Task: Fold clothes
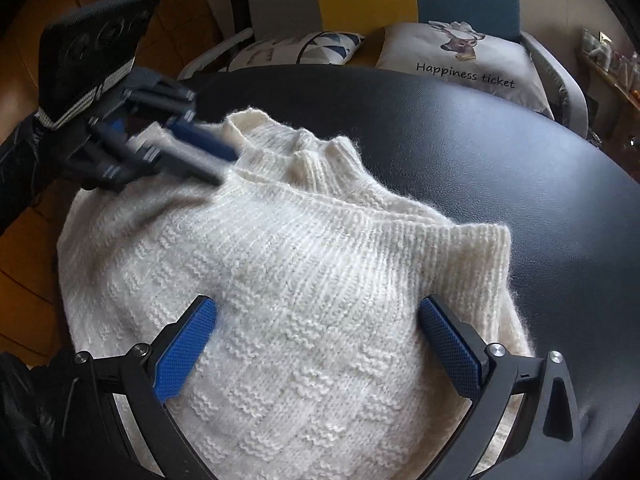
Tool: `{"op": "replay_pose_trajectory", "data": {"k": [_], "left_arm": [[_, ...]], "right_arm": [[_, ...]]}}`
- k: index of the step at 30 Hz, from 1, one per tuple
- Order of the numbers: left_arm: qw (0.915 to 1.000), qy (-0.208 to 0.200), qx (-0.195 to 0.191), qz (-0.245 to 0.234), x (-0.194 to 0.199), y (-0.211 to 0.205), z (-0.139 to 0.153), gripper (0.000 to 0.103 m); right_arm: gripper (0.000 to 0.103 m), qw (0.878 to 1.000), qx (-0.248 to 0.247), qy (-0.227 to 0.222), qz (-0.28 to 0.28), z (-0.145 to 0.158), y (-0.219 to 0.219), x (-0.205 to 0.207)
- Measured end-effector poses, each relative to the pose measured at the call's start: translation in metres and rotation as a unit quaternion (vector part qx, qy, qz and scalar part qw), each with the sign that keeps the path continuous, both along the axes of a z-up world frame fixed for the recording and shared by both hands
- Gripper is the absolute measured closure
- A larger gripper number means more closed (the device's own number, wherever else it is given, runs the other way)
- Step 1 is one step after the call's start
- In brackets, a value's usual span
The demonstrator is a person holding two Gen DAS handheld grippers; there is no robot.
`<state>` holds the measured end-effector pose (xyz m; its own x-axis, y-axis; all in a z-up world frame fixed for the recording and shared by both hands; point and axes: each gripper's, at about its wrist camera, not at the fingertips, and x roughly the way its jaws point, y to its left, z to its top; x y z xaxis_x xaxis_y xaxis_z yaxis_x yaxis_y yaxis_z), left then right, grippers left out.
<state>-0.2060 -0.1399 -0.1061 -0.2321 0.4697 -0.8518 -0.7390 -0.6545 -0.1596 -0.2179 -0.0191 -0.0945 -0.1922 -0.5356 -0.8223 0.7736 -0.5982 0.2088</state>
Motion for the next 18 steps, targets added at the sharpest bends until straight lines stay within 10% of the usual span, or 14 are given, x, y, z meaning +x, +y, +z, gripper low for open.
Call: {"op": "replay_pose_trajectory", "data": {"k": [14,18], "left_arm": [[0.997,-0.043,0.05,0.04,-0.018,-0.024,-0.018,0.068],[0.9966,-0.032,0.055,0.052,-0.016,-0.025,-0.018,0.095]], "right_arm": [[0.0,1.0,0.008,0.004,-0.01,-0.002,-0.003,0.002],[0.0,1.0,0.01,0.007,-0.017,-0.003,-0.005,0.002]]}}
